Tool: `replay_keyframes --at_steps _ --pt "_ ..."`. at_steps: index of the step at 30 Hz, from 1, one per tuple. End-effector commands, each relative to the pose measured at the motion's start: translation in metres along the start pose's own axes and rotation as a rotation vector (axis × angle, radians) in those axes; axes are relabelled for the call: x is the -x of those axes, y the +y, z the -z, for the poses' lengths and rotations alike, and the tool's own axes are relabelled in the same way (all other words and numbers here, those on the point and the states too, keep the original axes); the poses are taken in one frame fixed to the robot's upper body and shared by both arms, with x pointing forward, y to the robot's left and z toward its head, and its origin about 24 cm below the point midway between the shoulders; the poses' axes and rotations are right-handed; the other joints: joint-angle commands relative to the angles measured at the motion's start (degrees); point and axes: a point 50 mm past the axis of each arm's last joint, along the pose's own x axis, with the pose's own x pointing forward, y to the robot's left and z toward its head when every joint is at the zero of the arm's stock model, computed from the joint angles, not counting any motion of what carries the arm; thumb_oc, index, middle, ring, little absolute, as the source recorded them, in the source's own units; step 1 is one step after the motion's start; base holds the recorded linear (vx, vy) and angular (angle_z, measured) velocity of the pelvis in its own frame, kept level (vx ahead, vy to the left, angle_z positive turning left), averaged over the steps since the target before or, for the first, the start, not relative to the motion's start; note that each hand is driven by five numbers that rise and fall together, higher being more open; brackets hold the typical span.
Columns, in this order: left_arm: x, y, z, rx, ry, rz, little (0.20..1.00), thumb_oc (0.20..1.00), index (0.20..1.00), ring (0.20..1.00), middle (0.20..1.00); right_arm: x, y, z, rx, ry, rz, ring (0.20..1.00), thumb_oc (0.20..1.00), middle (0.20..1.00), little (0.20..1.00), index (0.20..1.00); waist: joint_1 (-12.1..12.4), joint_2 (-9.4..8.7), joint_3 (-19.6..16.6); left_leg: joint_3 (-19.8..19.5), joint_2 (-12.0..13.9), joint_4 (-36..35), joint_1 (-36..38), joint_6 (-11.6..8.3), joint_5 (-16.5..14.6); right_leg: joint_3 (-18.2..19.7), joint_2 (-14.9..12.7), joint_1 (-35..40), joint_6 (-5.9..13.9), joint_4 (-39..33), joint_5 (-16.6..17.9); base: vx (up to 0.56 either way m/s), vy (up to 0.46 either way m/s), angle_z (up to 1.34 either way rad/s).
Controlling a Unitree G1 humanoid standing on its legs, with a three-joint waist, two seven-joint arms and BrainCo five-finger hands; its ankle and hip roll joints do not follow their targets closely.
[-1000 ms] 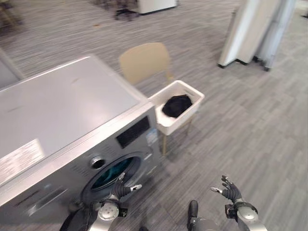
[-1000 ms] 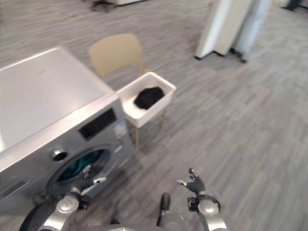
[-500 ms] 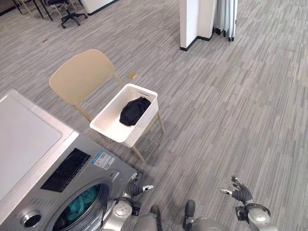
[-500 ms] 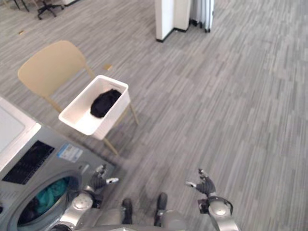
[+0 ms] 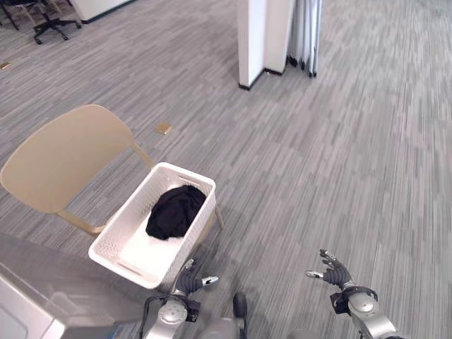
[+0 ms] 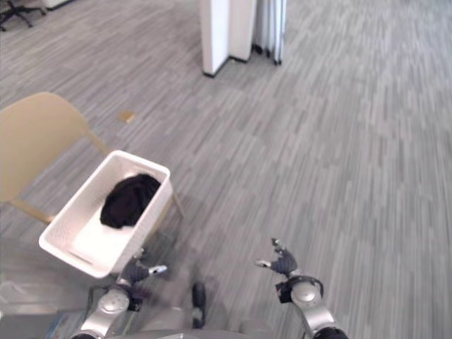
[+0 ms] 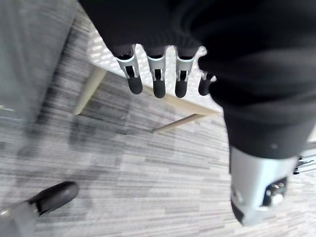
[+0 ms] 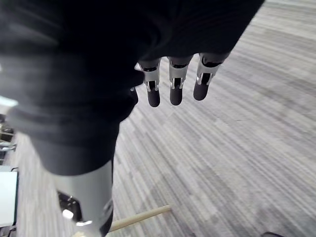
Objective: Grab the laundry basket,head to the washer,open it,put in the laundry and shut it.
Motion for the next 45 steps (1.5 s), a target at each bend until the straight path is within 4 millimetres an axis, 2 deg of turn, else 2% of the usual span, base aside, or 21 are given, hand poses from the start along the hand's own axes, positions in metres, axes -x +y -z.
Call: replay_keyframes --at_steps 1,3,4,6,7,9,12,15,16,17,18,19,21,28,29,32,35,36,37,38,45 --pt "0.004 0.01 -0.004 -0.011 -0.043 -0.048 1.0 1.0 1.0 1.0 1.0 -0.002 -0.008 -0.015 0.012 -0.078 0.019 1.0 1.0 1.0 1.0 1.0 0.5 1.48 0.2 -1.9 1.0 7.4 -2.5 -3.31 -6.3 2.4 0.8 -1.5 1.04 -15.6 6.5 0.17 -0.032 0.55" --pt "0.004 0.011 -0.004 -0.005 -0.045 -0.053 1.0 1.0 1.0 1.0 1.0 -0.002 -0.01 -0.014 0.008 -0.076 0.029 1.0 1.0 1.0 1.0 1.0 -0.1 1.58 0.7 -3.3 0.5 7.5 -1.9 -3.42 -6.7 3.8 1.7 -2.3 0.74 -18.0 6.7 0.18 -0.087 1.34" --pt "0.002 0.011 -0.007 -0.003 -0.051 -0.055 1.0 1.0 1.0 1.0 1.0 -0.003 -0.013 -0.014 0.0 -0.072 0.046 1.0 1.0 1.0 1.0 1.0 -1.4 1.77 1.1 -6.6 -0.5 7.9 -1.4 -3.7 -7.2 9.4 3.6 -5.3 0.78 -23.6 9.4 0.26 -0.158 1.3" --pt "0.0 0.012 -0.011 -0.006 -0.061 -0.06 1.0 1.0 1.0 1.0 1.0 -0.002 -0.017 -0.01 -0.02 -0.052 0.069 1.0 1.0 1.0 1.0 1.0 -2.5 1.47 1.4 -12.5 -2.3 8.0 0.2 -4.18 -8.3 18.9 6.2 -8.0 1.77 -27.8 12.9 0.27 -0.215 1.41" --pt "0.0 0.011 -0.011 -0.002 -0.063 -0.057 1.0 1.0 1.0 1.0 1.0 0.0 -0.018 -0.009 -0.03 -0.051 0.071 1.0 1.0 1.0 1.0 1.0 -2.7 1.24 1.4 -14.7 -3.0 8.4 0.3 -4.39 -8.7 19.4 5.7 -6.6 1.73 -29.1 13.4 0.21 -0.229 2.73" --pt "0.003 0.007 -0.005 0.037 -0.041 -0.052 1.0 1.0 1.0 1.0 1.0 0.002 -0.021 -0.003 -0.027 -0.032 0.076 1.0 1.0 1.0 1.0 1.0 -2.5 0.97 0.5 -17.5 -2.9 9.6 -0.3 -5.53 -8.9 15.0 3.7 -4.4 0.68 -31.2 14.7 0.16 -0.284 3.15" --pt "0.007 0.008 0.001 0.068 -0.028 -0.054 1.0 1.0 1.0 1.0 1.0 0.002 -0.027 -0.005 -0.025 -0.046 0.094 1.0 1.0 1.0 1.0 1.0 -1.8 0.66 0.6 -15.0 -1.1 12.3 -2.4 -6.82 -9.7 9.6 2.0 -1.6 0.29 -33.1 13.9 0.09 -0.203 1.59" --pt "0.008 0.009 0.003 0.067 -0.014 -0.062 1.0 1.0 1.0 1.0 1.0 0.004 -0.032 -0.004 -0.032 -0.044 0.122 1.0 1.0 1.0 1.0 1.0 -1.9 0.54 1.0 -7.0 1.7 13.5 -4.6 -7.16 -9.3 4.2 0.5 1.3 0.18 -34.5 12.7 0.02 -0.098 0.96" --pt "0.008 0.011 0.002 0.062 -0.022 -0.069 1.0 1.0 1.0 1.0 1.0 0.005 -0.036 -0.006 -0.031 -0.051 0.144 1.0 1.0 1.0 1.0 1.0 -2.3 0.43 0.9 -0.3 4.1 12.8 -5.5 -6.9 -8.3 1.0 -0.3 2.7 0.07 -35.2 12.1 0.01 -0.056 0.98" --pt "0.008 0.011 0.002 0.062 -0.022 -0.069 1.0 1.0 1.0 1.0 1.0 0.005 -0.036 -0.006 -0.031 -0.051 0.144 1.0 1.0 1.0 1.0 1.0 -2.3 0.43 0.8 -0.4 4.1 12.8 -5.5 -6.91 -8.3 1.0 -0.3 2.7 0.07 -35.2 12.1 0.02 -0.042 0.89" --pt "0.008 0.013 0.002 0.055 -0.02 -0.075 1.0 1.0 1.0 1.0 1.0 0.006 -0.038 -0.006 -0.026 -0.053 0.155 1.0 1.0 1.0 1.0 1.0 -2.5 0.55 0.7 2.7 5.2 12.0 -5.7 -6.87 -7.6 -0.5 -0.5 3.1 0.05 -35.4 11.7 0.09 -0.011 1.2" --pt "0.008 0.015 0.001 0.035 -0.017 -0.077 1.0 1.0 1.0 1.0 1.0 0.008 -0.043 -0.007 -0.001 -0.058 0.178 1.0 1.0 1.0 1.0 1.0 -3.0 0.79 0.3 8.1 6.9 10.5 -5.5 -7.57 -7.3 -3.2 -0.9 4.2 0.15 -35.1 10.3 0.11 0.011 1.39" --pt "0.008 0.018 0.004 0.02 -0.008 -0.085 1.0 1.0 1.0 1.0 1.0 0.008 -0.045 -0.01 0.045 -0.068 0.181 1.0 1.0 1.0 1.0 1.0 -3.3 0.81 0.2 10.7 7.4 8.8 -4.3 -7.46 -6.1 -6.0 -1.1 4.6 -0.17 -34.6 10.4 0.06 0.036 1.44" --pt "0.012 0.021 0.011 0.001 0.014 -0.091 1.0 1.0 1.0 1.0 1.0 0.008 -0.048 -0.022 0.122 -0.118 0.169 1.0 1.0 1.0 1.0 1.0 -3.2 -0.05 -0.3 10.2 7.3 8.5 -3.3 -7.33 -6.4 -7.6 -1.5 6.2 -0.01 -33.9 9.6 0.09 0.056 0.2" --pt "0.021 0.033 0.022 -0.018 0.037 -0.127 1.0 1.0 1.0 1.0 1.0 0.008 -0.054 -0.06 0.288 -0.274 0.147 1.0 1.0 1.0 1.0 1.0 -1.0 -2.09 -0.2 9.3 6.4 9.2 -2.8 -6.16 -8.2 -6.9 -2.5 6.8 0.8 -32.4 9.1 0.28 0.261 0.01" --pt "0.024 0.037 0.023 -0.024 0.037 -0.137 1.0 1.0 1.0 1.0 1.0 0.006 -0.057 -0.086 0.392 -0.37 0.145 1.0 1.0 1.0 1.0 1.0 0.5 -2.88 -0.2 8.6 5.8 9.4 -3.1 -5.5 -9.0 -6.5 -3.1 6.5 1.56 -31.6 9.2 0.16 0.17 -0.39" --pt "0.024 0.037 0.023 -0.024 0.036 -0.137 1.0 1.0 1.0 1.0 1.0 0.006 -0.056 -0.086 0.392 -0.37 0.145 1.0 1.0 1.0 1.0 1.0 0.5 -2.88 -0.2 8.6 5.7 9.4 -3.1 -5.49 -9.0 -6.5 -3.1 6.5 1.57 -31.5 9.2 0.05 0.1 -0.09" --pt "0.022 0.051 0.017 -0.064 0.016 -0.161 1.0 1.0 1.0 1.0 1.0 -0.005 -0.05 -0.139 0.644 -0.535 0.111 1.0 1.0 1.0 1.0 1.0 3.5 -2.79 2.2 5.1 4.6 9.6 -3.0 -3.34 -10.2 -4.3 -5.3 0.1 3.87 -18.4 10.7 0.15 0.276 -0.11" --pt "0.021 0.051 0.016 -0.069 0.011 -0.161 1.0 1.0 1.0 1.0 1.0 -0.007 -0.05 -0.144 0.67 -0.547 0.113 1.0 1.0 1.0 1.0 1.0 3.2 -2.68 2.6 4.3 4.3 9.4 -2.8 -3.22 -10.2 -2.8 -4.6 -1.7 3.51 -17.0 10.3 0.28 0.257 -0.4" --pt "0.015 0.05 0.009 -0.07 -0.006 -0.162 1.0 1.0 1.0 1.0 1.0 -0.016 -0.052 -0.145 0.769 -0.514 0.119 1.0 1.0 1.0 1.0 1.0 2.8 -2.37 3.8 0.6 2.9 9.4 -2.6 -3.46 -10.2 1.6 -2.0 -5.4 2.55 -22.1 10.8 0.16 0.003 0.02" --pt "0.014 0.046 0.007 -0.068 -0.024 -0.142 1.0 1.0 1.0 1.0 1.0 -0.034 -0.055 -0.147 0.87 -0.451 0.132 1.0 1.0 1.0 1.0 1.0 5.0 -2.4 4.3 -3.6 1.0 9.6 -6.8 -4.24 -8.8 1.1 -1.8 -4.2 2.24 -28.9 12.9 0.02 -0.063 1.19"
